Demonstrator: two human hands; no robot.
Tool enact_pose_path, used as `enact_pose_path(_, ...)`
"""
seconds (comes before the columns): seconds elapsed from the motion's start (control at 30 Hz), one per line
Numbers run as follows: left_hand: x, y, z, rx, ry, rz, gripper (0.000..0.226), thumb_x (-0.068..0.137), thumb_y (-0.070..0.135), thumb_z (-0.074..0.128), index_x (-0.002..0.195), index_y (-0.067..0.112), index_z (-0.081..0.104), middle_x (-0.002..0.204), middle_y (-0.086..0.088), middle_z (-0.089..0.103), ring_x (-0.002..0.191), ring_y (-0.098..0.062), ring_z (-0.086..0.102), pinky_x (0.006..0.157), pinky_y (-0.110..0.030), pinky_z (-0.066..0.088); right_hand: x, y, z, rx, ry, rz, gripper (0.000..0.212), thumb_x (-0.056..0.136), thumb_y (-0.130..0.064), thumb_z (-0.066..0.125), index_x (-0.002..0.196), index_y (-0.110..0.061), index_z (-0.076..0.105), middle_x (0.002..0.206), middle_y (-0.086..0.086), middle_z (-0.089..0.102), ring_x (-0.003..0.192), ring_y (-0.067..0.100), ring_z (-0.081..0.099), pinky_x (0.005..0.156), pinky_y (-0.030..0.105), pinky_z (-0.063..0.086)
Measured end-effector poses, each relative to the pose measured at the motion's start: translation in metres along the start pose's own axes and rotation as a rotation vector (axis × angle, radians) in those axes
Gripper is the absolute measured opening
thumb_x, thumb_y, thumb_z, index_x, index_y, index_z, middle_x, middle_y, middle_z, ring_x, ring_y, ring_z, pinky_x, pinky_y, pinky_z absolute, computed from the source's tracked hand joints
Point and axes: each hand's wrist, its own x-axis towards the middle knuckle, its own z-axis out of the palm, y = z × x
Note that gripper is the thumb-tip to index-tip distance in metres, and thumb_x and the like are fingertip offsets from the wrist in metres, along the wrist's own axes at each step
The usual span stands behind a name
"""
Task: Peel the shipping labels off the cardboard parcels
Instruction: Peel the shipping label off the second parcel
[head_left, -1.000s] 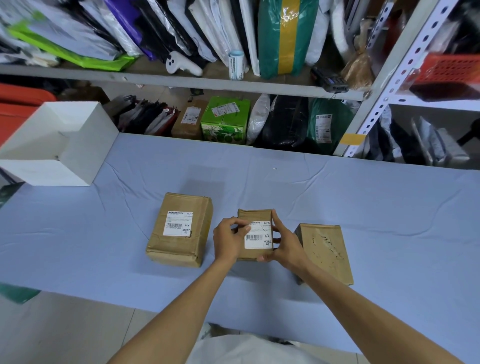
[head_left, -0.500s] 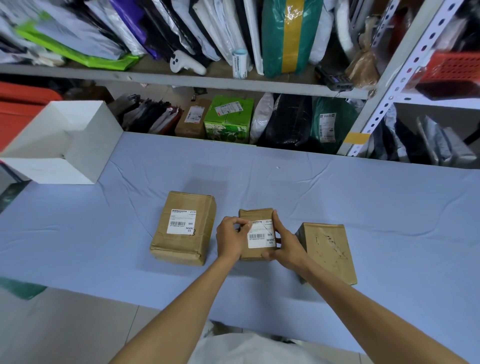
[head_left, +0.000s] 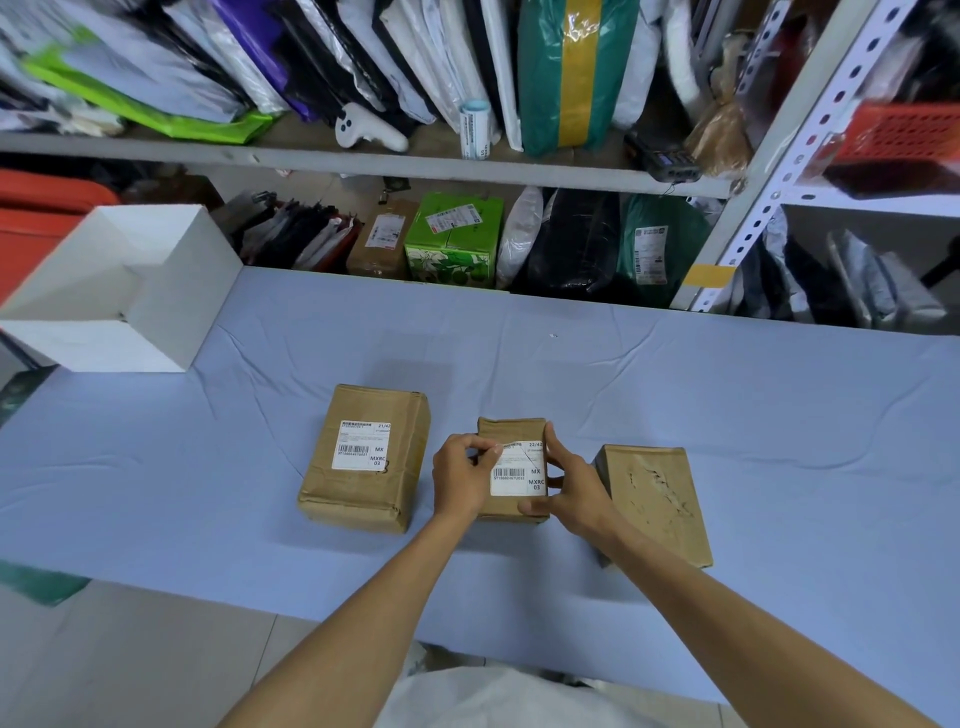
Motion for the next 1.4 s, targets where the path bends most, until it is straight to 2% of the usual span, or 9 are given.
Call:
enact_pose_path(0.1,0.0,0.002,0.001,-0.001,0.001,-0.003,0.004,0.084,0.015,0.071,0.085,0.011,0.07,0.103,-0.002,0.066,0.09,-0.012,0.062,0.081,-0.025,0.052,0.0,0.001,0.0,-0.009,0.005,0.004,0.114,0.069,0.011,0.077,0.153,-0.021,0.007,0.124,-0.004,0.056,0.091,-0.003,0.061,0.063,0.014,0.053)
enact_pose_path(0.27,0.0,0.002,0.001,-0.014,0.001,-0.03,0.005,0.083,0.014,0.072,0.081,0.016,0.068,0.103,-0.002,0.067,0.093,-0.017,0.065,0.083,-0.034,0.055,-0.002,-0.002,-0.001,-0.009,0.007,0.002,0.113,0.069,0.011,0.077,0.153,-0.024,0.009,0.13,-0.002,0.054,0.095,0.007,0.062,0.059,0.015,0.053)
enact_pose_path(0.7,-0.002,0.005,-0.001,-0.016,-0.009,-0.032,0.013,0.084,0.014,0.071,0.077,0.021,0.064,0.106,-0.004,0.065,0.092,-0.016,0.064,0.084,-0.035,0.056,-0.003,-0.006,-0.001,-0.043,-0.002,-0.013,0.111,0.071,0.009,0.076,0.152,-0.023,0.007,0.123,-0.003,0.055,0.087,0.003,0.061,0.059,0.011,0.05)
enact_pose_path(1.13,0.001,0.012,-0.004,-0.038,-0.033,-0.02,0.021,0.084,0.012,0.071,0.072,0.026,0.06,0.108,-0.008,0.065,0.094,-0.018,0.064,0.084,-0.032,0.055,0.0,-0.013,-0.003,-0.075,-0.009,-0.028,0.112,0.073,0.009,0.074,0.152,-0.024,0.002,0.124,-0.001,0.053,0.091,0.01,0.06,0.057,0.016,0.053)
enact_pose_path(1.23,0.002,0.011,-0.003,-0.04,-0.041,-0.036,0.012,0.084,0.012,0.071,0.078,0.019,0.063,0.109,-0.008,0.065,0.094,-0.018,0.064,0.079,-0.025,0.053,0.001,-0.012,-0.003,-0.088,-0.008,-0.023,0.113,0.073,0.008,0.074,0.152,-0.024,0.001,0.121,-0.003,0.054,0.091,0.011,0.062,0.064,0.022,0.058)
enact_pose_path(1.3,0.003,0.011,-0.003,-0.04,-0.048,-0.037,0.012,0.084,0.013,0.071,0.078,0.019,0.063,0.11,-0.008,0.065,0.095,-0.018,0.064,0.08,-0.026,0.054,0.001,-0.01,-0.003,-0.096,-0.01,-0.02,0.113,0.073,0.008,0.074,0.152,-0.024,-0.001,0.119,-0.005,0.054,0.093,0.012,0.061,0.07,0.025,0.059)
enact_pose_path(1.4,0.003,0.011,-0.002,-0.041,-0.049,-0.04,0.016,0.084,0.012,0.071,0.075,0.022,0.062,0.11,-0.008,0.065,0.095,-0.018,0.064,0.082,-0.029,0.055,0.001,-0.01,-0.003,-0.099,-0.015,-0.022,0.113,0.074,0.008,0.074,0.152,-0.024,-0.002,0.119,-0.007,0.052,0.091,0.009,0.061,0.068,0.022,0.058)
